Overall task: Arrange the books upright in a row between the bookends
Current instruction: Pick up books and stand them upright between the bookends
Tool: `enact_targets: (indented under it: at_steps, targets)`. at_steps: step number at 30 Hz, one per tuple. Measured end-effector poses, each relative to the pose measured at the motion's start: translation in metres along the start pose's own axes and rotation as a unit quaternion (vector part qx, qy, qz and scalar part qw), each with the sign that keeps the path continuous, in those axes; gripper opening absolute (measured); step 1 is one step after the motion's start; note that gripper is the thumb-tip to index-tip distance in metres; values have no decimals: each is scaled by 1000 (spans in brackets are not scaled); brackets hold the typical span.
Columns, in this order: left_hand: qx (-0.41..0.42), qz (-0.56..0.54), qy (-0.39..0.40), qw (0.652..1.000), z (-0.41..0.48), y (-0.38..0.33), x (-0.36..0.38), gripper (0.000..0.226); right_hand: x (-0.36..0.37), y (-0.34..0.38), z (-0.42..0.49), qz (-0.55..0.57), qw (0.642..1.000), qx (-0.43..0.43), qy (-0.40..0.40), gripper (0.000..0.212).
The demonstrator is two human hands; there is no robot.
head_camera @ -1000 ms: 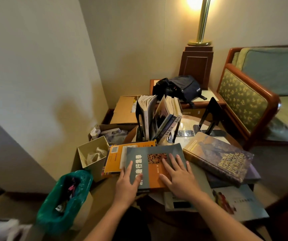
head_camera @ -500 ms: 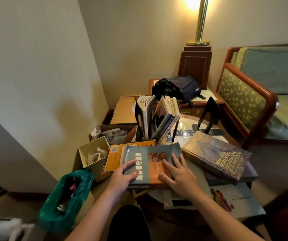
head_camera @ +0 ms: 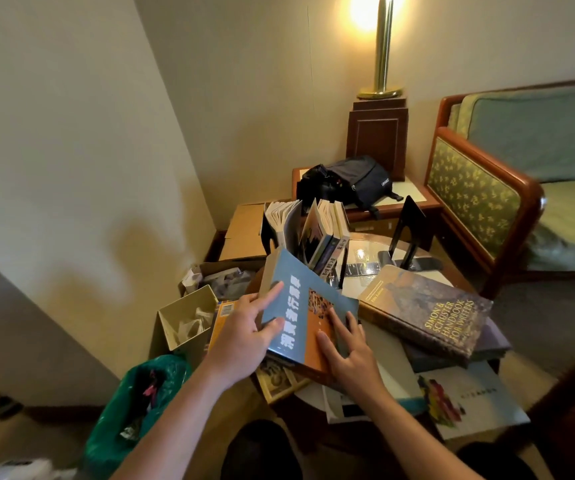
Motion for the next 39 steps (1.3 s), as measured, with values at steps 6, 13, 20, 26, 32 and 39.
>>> enact_targets:
  at_steps: [6,13,20,26,32,39]
  targets:
    - [32,88,-13,996,-5,-23,18,55,-9,6,5,20,998,11,58,74]
    - [77,219,14,973,-3,-49,41,57,-22,15,-12,151,985,-67,53,81]
    - [71,201,39,976,4,-60,48,54,-29,38,-23,122,986,-103,55,67]
    - [79,171,59,980,-2,-73,69,64,-46,62,-41,126,979,-160,5,57]
    - [81,-37,87,992,-2,-77,96,74,-73,61,-72,146,974,-173,-9,58]
    - [78,-220,149,961,2,-72,136,41,-101,81,-109,147,984,-103,6,51]
Point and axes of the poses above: each hand's wrist, its own z-axis towards the middle knuckle, its own x-axis out of the palm, y = z × x, the point moved 2 cm from there along z, towards the middle knuckle, and after that the axes turned 13 degrees about y, right-handed, at the moved point
